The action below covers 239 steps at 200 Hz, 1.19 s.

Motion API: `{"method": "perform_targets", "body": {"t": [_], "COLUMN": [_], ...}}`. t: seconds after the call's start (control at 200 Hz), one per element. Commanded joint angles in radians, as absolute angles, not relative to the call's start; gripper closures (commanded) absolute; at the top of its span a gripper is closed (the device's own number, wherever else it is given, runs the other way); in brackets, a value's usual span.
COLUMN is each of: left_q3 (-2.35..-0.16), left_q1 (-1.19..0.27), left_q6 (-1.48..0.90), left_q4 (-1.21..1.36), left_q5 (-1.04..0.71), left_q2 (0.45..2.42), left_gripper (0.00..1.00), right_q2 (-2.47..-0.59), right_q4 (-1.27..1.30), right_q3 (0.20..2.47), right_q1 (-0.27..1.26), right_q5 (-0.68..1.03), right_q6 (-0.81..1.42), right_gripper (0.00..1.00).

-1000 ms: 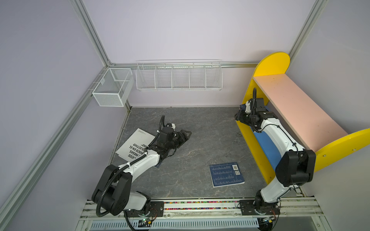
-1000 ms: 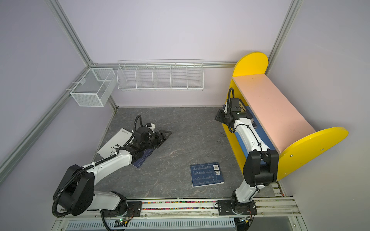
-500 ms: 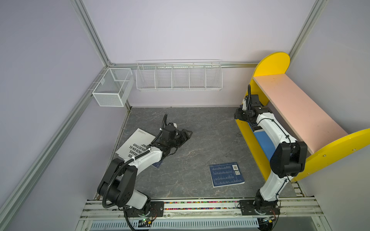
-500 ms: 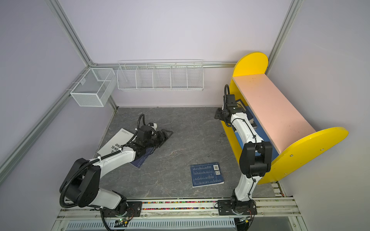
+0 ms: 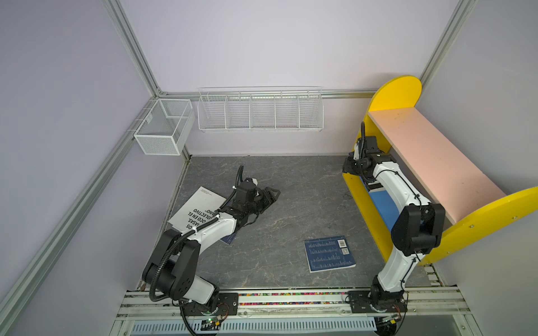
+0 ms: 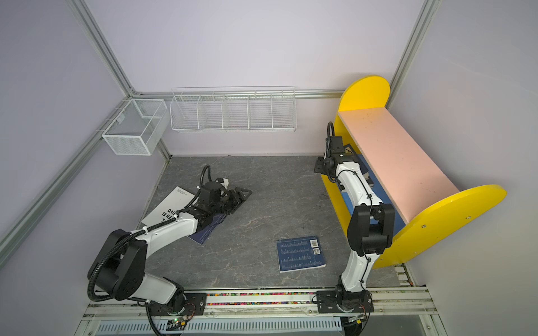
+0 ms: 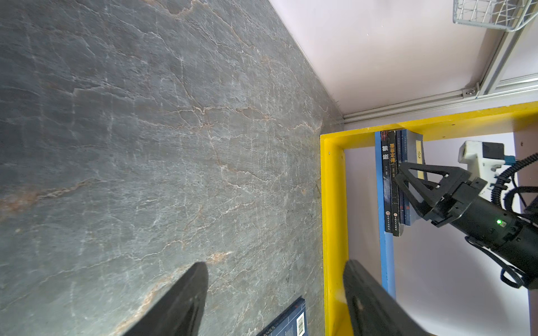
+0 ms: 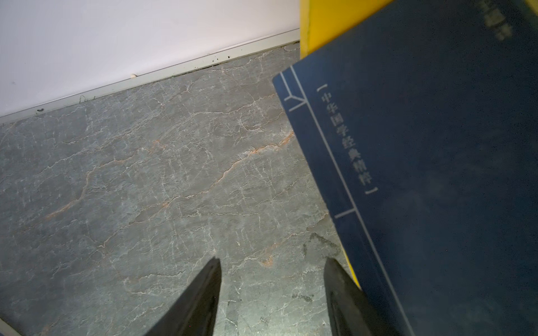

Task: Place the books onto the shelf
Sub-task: 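Open the right gripper and withdraw it from the shelf toward the table, then move both grippers to the dark-blue barcode book on the table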

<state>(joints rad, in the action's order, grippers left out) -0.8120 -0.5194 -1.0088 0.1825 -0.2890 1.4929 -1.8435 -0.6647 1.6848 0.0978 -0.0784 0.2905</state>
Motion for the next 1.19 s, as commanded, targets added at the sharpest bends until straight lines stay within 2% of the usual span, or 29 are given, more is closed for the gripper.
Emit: {"method": "perform_targets", "body": {"t": [0.0, 0.26, 0.505, 0.67, 0.805, 0.925, 1.19], "left_q3": [-0.837, -0.838, -0.844, -0.836, -0.841, -0.827, -0.741], "left_q1": [-0.525, -0.525, -0.525, -0.545, -0.616, -0.725, -0.945], "left_q6": [-1.01, -1.013, -1.007, -0.958, -0.874, -0.822, -0.89], "left_q4": [0.192, 0.196, 0.199, 0.172, 0.106, 0.007, -0.01], "left_q5": [-0.296, -0.296, -0.312, -0.341, -0.347, -0.259, -0.133], "left_q2": [1.503, 1.508, 1.515, 1.499, 1.485, 1.48, 1.495], "left_gripper": [0.26, 0.26, 0.26, 0.25, 0.24, 0.24, 0.24], "right_q2": [-1.865, -1.869, -1.801, -1.69, -1.592, -1.527, -1.404], "right_q4": [-0.677, -0.677, -0.634, -0.603, -0.587, -0.56, -0.64], "right_q3": [1.703, 1.706, 1.643, 1.506, 1.364, 1.256, 1.065], "right_q1": [0.087, 0.083, 0.089, 0.11, 0.147, 0.181, 0.282], "right_q5": [-0.077, -0.061, 0.093, 0.176, 0.198, 0.225, 0.113], "right_q6": [0.271, 0.263, 0.25, 0.254, 0.255, 0.308, 0.323], "right_gripper": [0.4, 0.4, 0.4, 0.38, 0.37, 0.37, 0.36]}}
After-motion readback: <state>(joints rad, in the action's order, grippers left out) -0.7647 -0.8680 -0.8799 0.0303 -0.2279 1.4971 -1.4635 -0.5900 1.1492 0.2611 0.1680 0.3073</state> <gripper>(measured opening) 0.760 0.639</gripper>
